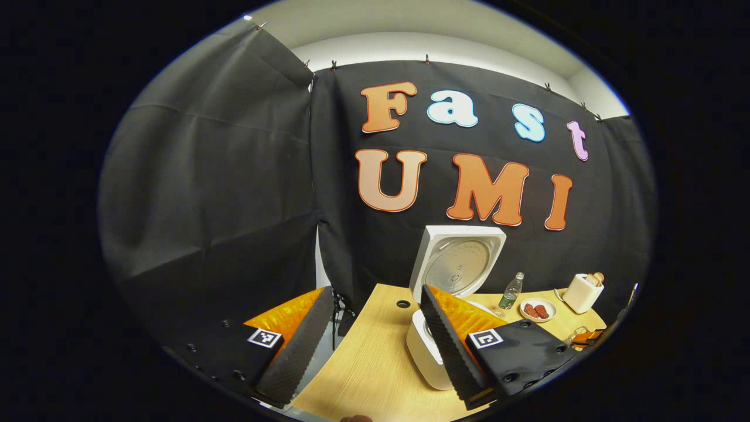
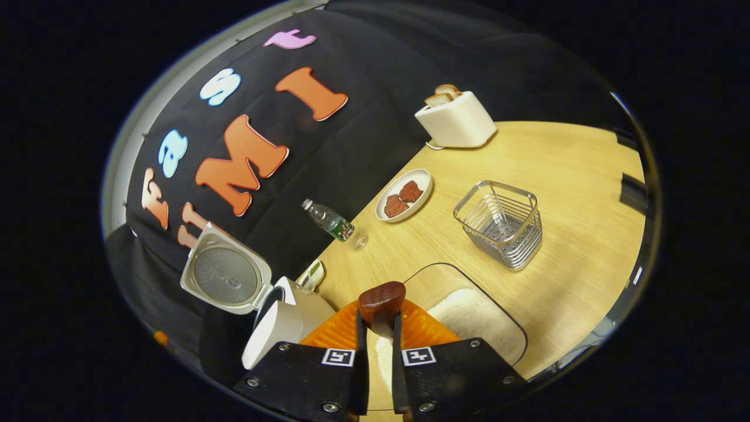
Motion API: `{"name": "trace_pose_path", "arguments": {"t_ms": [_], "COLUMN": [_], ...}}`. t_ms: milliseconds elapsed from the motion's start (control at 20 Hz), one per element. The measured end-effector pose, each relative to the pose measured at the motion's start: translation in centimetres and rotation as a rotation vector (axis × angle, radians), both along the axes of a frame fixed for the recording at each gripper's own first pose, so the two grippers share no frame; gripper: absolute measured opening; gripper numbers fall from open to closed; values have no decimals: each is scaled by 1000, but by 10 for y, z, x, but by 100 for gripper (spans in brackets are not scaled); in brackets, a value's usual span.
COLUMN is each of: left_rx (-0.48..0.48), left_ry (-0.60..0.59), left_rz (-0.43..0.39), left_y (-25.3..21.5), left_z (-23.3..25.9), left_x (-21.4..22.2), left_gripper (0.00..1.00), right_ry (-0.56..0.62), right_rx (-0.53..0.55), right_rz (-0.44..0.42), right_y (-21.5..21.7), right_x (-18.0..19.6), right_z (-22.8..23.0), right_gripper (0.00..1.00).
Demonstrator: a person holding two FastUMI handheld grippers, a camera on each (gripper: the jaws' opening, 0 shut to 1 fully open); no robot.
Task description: Close the left gripper, press the button to open the rice cooker; take a wooden spoon from the chopstick holder with the right hand, scoop a spoonful of rice and pour it into the rice cooker, then put the wooden spoon back into the chopstick holder.
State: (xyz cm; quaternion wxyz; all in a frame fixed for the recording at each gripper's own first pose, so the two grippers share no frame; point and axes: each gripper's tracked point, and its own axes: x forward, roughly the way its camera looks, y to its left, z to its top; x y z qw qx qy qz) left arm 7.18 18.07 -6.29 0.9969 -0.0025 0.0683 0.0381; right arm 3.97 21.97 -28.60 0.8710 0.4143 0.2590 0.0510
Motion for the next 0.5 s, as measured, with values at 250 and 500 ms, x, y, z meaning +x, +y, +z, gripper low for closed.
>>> {"name": "trace_pose_path", "arguments": {"t_ms": [250, 500], "left_rx": [-12, -11], "left_ry": [2, -1], "left_rz": [-2, -4], "left_y": [-3, -3], "left_z": [-2, 1], "left_x": [0, -4], "left_gripper": [100, 100], "right_ry": [-11, 125], "right_rx": [14, 233], "right_rz": [-26, -110], "right_y": [6, -9], "right_x": [1, 2], "right_z": [3, -10], "right_gripper": [15, 15]}}
